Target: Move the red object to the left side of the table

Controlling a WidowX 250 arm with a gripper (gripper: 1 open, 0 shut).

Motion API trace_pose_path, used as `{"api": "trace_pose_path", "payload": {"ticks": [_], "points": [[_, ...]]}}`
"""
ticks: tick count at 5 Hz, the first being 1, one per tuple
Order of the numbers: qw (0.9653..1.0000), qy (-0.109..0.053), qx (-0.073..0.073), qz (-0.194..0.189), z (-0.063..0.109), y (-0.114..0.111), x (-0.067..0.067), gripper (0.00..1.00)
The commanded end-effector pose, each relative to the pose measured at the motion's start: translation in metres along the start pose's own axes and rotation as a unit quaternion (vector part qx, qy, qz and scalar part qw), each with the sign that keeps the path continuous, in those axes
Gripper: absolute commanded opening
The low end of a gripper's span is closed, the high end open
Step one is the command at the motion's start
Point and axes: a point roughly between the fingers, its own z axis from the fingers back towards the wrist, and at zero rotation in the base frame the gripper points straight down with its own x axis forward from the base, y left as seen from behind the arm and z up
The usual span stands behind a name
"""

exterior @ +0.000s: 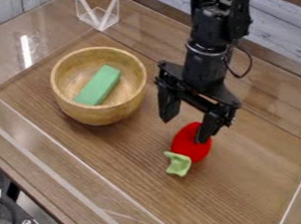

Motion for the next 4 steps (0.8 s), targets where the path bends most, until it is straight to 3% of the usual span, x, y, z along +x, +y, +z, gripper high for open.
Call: {"api": "trace_pose_path", "payload": {"ticks": [1,3,4], "points": [[0.9995,-0.033,0.0,-0.001,0.02,0.002,0.005,1.0],[0.9982,-0.035,-0.002,0.049,0.003,0.013,0.005,1.0],[0.9981,-0.035,-0.002,0.051,-0.006,0.009,0.0,1.0]]}}
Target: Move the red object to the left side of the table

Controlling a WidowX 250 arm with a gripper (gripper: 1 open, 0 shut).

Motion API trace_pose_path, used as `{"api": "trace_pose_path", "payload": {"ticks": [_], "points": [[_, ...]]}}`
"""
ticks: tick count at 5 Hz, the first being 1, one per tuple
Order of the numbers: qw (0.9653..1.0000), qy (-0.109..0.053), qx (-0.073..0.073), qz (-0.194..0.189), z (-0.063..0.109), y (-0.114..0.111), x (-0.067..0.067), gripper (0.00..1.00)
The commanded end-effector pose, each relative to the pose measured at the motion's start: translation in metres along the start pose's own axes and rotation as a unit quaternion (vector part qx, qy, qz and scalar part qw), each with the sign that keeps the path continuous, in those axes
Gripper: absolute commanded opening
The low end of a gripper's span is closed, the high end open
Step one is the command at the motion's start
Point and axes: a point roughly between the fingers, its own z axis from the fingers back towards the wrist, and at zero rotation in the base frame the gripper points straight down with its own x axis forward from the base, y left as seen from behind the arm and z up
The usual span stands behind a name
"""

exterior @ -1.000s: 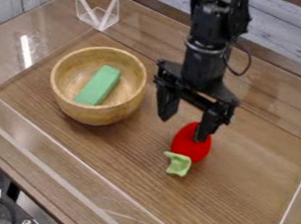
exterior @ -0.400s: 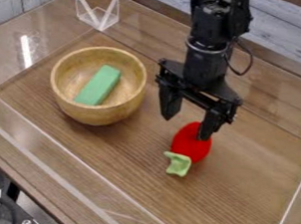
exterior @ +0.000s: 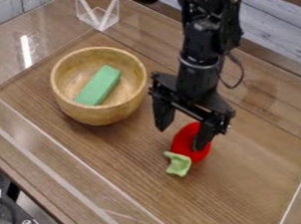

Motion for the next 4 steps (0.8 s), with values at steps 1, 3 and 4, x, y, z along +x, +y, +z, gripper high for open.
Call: {"api": "trace_pose_path", "payload": {"ticks": [1,3,4], "points": [[0.9997,-0.022,-0.002,-0.005,0.004,-0.007,-0.001,1.0],[0.9994,-0.033,-0.002,-0.007,0.021,-0.029,0.009,1.0],[0.9994,-0.036,-0.003,-0.001,0.019,-0.036,0.008,1.0]]}}
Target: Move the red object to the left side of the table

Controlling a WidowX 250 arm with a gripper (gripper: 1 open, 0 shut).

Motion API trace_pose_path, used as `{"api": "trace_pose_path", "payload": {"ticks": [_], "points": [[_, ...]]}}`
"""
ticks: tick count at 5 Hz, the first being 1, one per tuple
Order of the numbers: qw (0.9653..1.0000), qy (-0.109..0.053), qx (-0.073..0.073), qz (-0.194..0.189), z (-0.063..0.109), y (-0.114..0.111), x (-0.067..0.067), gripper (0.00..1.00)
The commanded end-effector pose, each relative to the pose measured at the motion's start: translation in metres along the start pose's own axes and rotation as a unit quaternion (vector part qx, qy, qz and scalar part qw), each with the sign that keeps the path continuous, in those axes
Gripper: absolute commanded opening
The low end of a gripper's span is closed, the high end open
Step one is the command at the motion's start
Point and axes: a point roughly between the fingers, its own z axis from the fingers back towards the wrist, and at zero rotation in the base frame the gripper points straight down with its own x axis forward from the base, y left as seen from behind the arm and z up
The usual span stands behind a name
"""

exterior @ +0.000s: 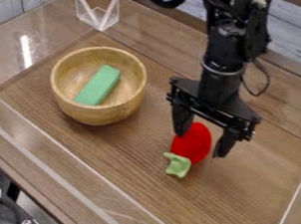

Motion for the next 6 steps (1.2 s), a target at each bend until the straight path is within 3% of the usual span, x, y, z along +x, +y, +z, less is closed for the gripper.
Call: {"api": "trace_pose_path", "payload": {"ticks": [1,4,6], "points": [[0.9997,-0.022,-0.003,0.007,0.007,-0.004,0.007,1.0],[0.9997,-0.016,0.003,0.016,-0.014,-0.002,0.012,1.0],[0.9997,-0.012,-0.001,0.023,-0.03,0.011,0.01,1.0]]}}
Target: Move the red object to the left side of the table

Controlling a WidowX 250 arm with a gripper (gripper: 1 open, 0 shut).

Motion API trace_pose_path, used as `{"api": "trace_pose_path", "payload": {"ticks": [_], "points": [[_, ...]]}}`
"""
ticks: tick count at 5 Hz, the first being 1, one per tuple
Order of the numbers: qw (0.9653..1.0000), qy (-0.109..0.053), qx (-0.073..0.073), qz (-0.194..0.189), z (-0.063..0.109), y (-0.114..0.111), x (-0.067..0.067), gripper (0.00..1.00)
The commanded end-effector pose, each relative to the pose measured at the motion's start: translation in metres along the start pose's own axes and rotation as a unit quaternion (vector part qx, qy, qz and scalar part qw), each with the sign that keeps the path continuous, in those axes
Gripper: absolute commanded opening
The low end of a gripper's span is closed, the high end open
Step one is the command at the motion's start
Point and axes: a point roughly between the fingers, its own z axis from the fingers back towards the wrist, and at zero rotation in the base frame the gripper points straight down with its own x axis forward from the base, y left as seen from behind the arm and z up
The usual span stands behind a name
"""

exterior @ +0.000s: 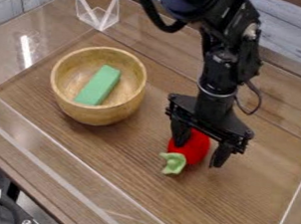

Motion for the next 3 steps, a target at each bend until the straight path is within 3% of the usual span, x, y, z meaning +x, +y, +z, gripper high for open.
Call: {"api": "trace_pose_path", "payload": {"ticks": [1,3], "points": [[0.9999,-0.003,-0.002,-0.016,0.001,0.001,0.003,0.0],[0.9988,-0.029,-0.018,-0.033,0.045,-0.004,-0.005,0.0]]}}
